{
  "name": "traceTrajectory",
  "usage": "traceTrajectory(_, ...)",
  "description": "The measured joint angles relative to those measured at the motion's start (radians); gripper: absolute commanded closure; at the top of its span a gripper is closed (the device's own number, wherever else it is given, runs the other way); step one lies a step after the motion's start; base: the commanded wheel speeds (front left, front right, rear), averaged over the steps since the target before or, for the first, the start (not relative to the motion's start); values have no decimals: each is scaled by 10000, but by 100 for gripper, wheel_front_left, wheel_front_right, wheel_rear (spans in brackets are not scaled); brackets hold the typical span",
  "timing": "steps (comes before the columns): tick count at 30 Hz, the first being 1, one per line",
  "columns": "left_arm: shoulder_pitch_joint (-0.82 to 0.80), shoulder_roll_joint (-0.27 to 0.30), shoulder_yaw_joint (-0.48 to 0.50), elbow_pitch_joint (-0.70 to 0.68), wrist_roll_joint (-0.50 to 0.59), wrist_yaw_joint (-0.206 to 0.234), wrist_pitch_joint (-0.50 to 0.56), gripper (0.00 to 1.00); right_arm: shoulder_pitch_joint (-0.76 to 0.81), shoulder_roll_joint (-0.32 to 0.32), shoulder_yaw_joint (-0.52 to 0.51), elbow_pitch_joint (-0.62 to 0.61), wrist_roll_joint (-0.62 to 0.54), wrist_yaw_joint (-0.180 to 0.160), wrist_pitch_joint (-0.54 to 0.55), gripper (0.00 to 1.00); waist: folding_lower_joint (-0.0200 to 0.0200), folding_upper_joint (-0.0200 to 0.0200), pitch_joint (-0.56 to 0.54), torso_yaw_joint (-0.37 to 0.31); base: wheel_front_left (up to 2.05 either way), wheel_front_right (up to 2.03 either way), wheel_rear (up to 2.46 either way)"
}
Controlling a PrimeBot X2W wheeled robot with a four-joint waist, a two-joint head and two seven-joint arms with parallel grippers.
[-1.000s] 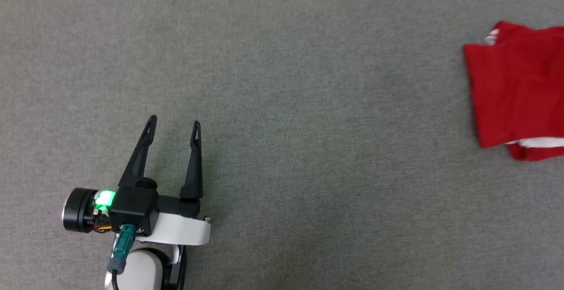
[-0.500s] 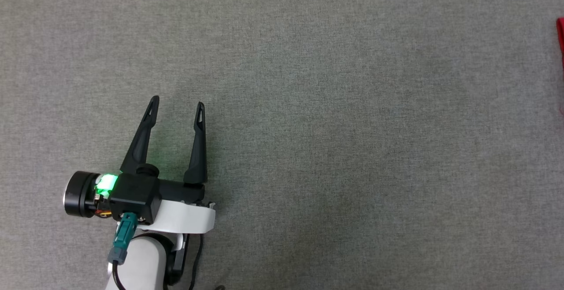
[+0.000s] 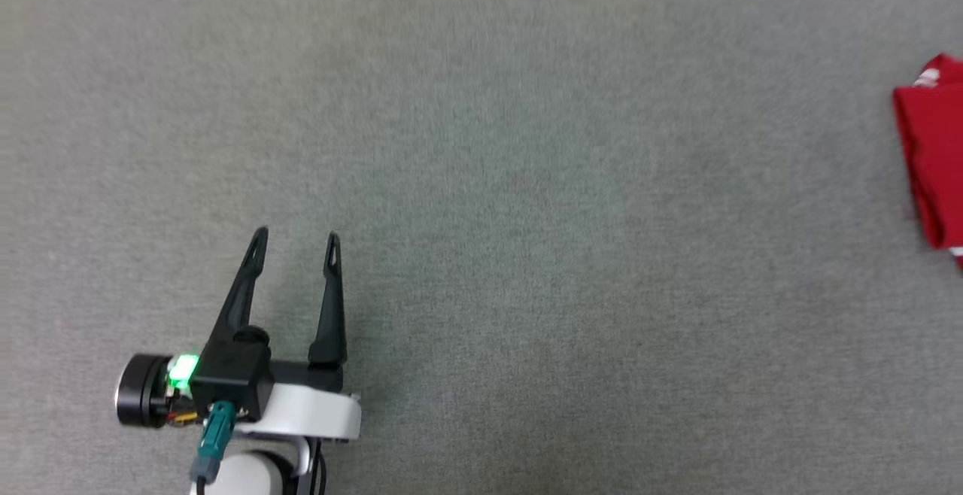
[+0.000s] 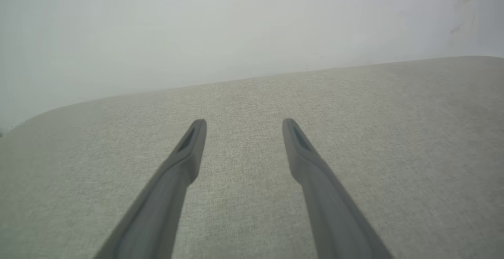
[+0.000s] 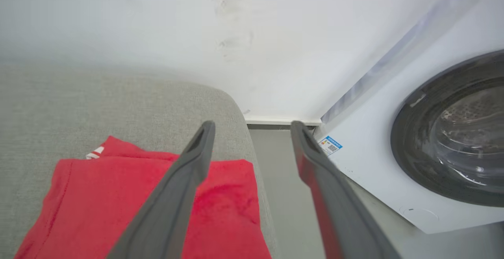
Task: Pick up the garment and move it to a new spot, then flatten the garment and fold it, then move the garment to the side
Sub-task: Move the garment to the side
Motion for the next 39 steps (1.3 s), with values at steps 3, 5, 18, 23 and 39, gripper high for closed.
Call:
traceTrajectory(3,320,0,107,52,-31,38,0,0,172,552,-483,-579,-631,0,-957,0,0,0,-506,0,0,0,0)
traceTrajectory(5,513,2,192,100,-58,73,0,0,319,1049,-788,-1112,-1041,0,-1436,0,-1,0,-827,5,0,0,0)
traceTrajectory(18,1231,-19,642,422,-272,44,0,0,2975,4677,-1743,-5952,-2548,-2,-2209,0,-2,0,-2447,402,0,0,0)
traceTrajectory(23,1386,-29,779,502,-288,-10,0,0,4123,5653,-1216,-6719,-2591,0,-2224,0,-1,0,-2773,611,0,0,0)
traceTrajectory(39,1933,-176,915,961,-424,-301,0,0,7353,7285,-1269,-6475,-2328,-2,-2247,0,0,0,-3549,654,0,0,0)
